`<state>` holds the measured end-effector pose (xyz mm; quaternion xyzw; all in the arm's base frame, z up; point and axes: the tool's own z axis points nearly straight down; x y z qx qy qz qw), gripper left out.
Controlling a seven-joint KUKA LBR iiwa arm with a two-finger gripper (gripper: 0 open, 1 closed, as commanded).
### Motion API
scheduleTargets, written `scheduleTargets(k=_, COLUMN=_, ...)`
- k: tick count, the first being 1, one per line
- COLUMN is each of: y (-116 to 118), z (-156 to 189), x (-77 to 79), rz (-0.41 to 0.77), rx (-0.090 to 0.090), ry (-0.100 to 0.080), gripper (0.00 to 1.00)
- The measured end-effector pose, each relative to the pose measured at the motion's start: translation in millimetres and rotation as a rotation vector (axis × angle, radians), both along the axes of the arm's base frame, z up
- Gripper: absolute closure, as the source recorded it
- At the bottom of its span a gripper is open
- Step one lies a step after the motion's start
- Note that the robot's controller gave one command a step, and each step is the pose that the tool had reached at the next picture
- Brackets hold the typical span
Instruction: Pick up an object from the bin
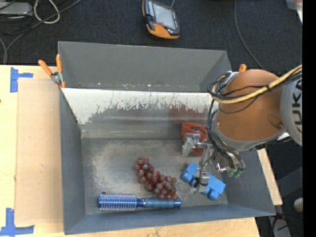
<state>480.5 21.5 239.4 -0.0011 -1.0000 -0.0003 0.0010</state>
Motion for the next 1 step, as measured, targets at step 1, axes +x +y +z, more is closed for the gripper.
scheduleTargets(k=1, y=0.0, z=0.0, x=0.0, rz=0.000, rx=0.000, ry=0.000, gripper=0.00)
